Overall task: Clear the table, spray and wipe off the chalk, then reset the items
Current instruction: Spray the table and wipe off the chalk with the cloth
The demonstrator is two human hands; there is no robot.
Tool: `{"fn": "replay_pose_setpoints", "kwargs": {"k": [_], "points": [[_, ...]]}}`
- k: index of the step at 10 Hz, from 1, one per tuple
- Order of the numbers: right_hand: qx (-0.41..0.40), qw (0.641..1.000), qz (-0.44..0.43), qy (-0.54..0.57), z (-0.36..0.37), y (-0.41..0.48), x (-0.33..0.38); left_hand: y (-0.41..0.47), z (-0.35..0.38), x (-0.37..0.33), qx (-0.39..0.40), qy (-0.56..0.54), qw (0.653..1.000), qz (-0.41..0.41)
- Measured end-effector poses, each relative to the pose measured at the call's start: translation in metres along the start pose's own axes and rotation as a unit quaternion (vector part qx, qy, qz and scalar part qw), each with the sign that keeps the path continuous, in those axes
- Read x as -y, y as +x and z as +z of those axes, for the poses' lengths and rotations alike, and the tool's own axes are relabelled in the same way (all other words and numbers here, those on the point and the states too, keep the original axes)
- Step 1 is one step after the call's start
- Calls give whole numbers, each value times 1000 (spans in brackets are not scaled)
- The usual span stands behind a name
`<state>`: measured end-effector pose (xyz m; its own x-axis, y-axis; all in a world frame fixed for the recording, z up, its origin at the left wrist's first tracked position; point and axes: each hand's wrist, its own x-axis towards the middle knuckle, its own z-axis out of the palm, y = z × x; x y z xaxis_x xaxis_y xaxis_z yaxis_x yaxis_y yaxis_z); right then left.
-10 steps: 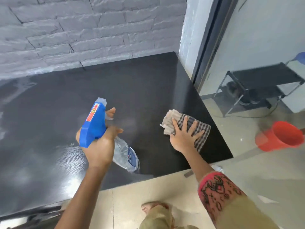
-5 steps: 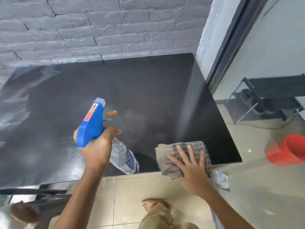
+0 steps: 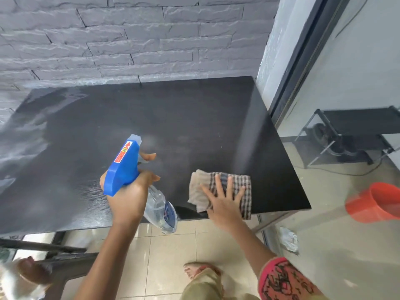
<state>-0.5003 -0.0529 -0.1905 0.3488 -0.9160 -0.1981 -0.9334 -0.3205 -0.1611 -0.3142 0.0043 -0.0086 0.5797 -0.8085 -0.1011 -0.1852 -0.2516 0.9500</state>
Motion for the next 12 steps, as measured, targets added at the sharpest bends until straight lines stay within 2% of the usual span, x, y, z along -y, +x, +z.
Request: {"fn": "replay_pose_setpoints", "kwargs": {"k": [1,2,3,4,5,7,9,10,11,12], "points": [[-22,999,-34,11,10,-24,10,-7,-1,-1,-15,-49,995,81],[-38,999,-29,16,15,-50,6,-17,-10,-1,-31,-37,993,108],[-38,998,28,48,13,-55,25,-29,-21,2,-50,-43,993,100],[-35,995,45,85,11,-45,58,-35,-32,8,-66,-37,993,91],[21,992,-67,108,10,-34,108,-45,-49,15,-84,-28,993,76],[108,961,-231,104,17,-37,156,-52,-92,25,-143,-31,986,85],[118,945,-162,258,-4,-33,183,-55,-148,48,-232,-53,971,16],[116,918,-154,347,-18,-32,226,-52,-185,60,-263,-42,964,23],[138,896,-177,384,-24,-35,273,-52,-223,67,-274,-46,960,43],[160,862,-204,436,-25,-41,342,-54,-269,79,-331,-73,941,-1]]}}
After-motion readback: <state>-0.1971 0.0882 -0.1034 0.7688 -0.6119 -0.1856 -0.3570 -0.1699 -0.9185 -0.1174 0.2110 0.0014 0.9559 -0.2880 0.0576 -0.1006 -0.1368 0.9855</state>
